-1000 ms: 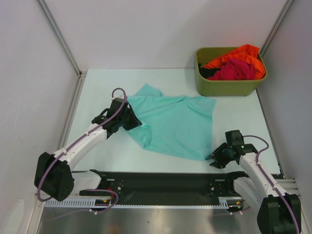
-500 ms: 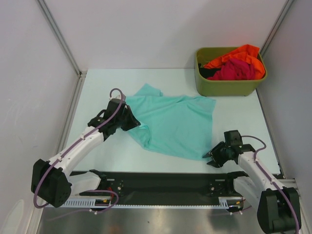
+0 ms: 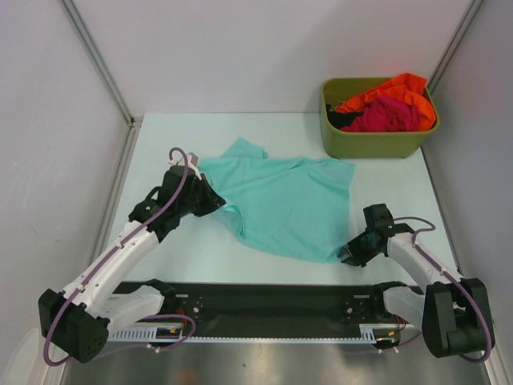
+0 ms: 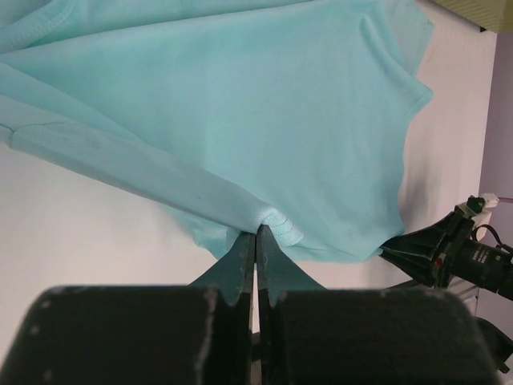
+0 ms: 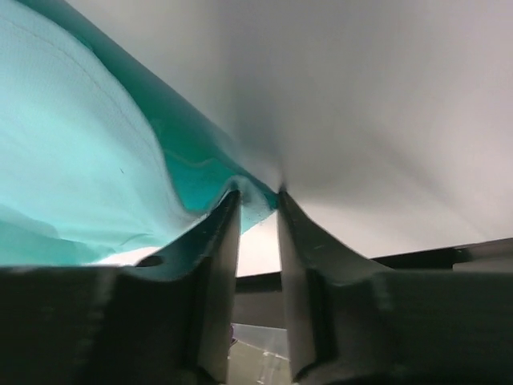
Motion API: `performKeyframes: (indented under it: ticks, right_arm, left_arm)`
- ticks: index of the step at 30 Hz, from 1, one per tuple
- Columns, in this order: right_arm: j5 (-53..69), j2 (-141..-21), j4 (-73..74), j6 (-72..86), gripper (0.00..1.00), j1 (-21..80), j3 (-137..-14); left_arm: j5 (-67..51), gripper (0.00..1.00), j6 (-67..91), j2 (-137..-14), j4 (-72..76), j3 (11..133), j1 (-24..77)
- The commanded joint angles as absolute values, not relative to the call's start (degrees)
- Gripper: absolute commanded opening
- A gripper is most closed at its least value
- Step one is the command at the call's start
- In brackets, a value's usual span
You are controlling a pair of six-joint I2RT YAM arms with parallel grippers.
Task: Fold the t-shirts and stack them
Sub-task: Flatten the tshirt out
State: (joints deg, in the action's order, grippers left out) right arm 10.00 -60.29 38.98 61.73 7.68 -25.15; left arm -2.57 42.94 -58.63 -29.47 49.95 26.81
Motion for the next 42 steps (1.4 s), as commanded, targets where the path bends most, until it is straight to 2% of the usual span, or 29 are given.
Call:
performKeyframes:
  ticks: [1,3,4,5,9,17,23,28,30,36,42]
  right_arm:
    - [3.95,-63.71,37.54,63.54,0.29,8.35,-24.96]
    - [4.65,-64.25,36.48,63.63,0.17,8.79,-24.52]
    - [4.83,-64.34,35.78,63.46,0.01,8.96,-24.26]
    - [4.83,-64.25,35.77,62.76,0.0,9.14,-24.43]
    - [4.13,-62.32,38.14,58.55,0.0,9.84,-27.59]
    - [3.25,-56.25,41.13,43.95,0.0,10.19,-41.73]
    - [4.31,-56.16,40.52,36.75,0.0,10.11,-62.11]
    - [5.18,-60.29,43.68,32.62,0.0,10.11,-82.13]
    - [6.24,-60.29,44.64,32.34,0.0,10.19,-86.55]
    - [6.51,-56.17,51.76,31.55,0.0,10.2,-100.44]
    - [4.39,-50.19,62.65,31.99,0.0,9.67,-112.03]
  left_arm:
    - [-1.23,0.0,41.31,-56.52,-30.49,52.21,26.63]
    - [-0.97,0.0,41.13,-56.08,-31.46,52.47,26.54]
    - [-0.71,0.0,41.05,-55.73,-31.73,52.56,26.63]
    - [-0.44,0.0,40.96,-55.11,-32.6,52.91,26.63]
    - [1.56,0.0,40.43,-53.88,-36.11,55.71,26.46]
    - [7.64,0.0,33.77,-50.45,-38.41,67.56,26.37]
    - [3.52,0.0,24.28,-50.71,-31.12,80.82,26.37]
    - [5.35,0.0,16.54,-51.33,-30.15,92.69,26.19]
    - [5.19,0.0,14.42,-51.15,-29.62,95.7,26.28]
    - [-2.45,0.01,9.4,-47.64,-28.92,105.02,26.19]
    - [-14.4,0.0,17.3,-44.3,-33.92,113.11,26.37]
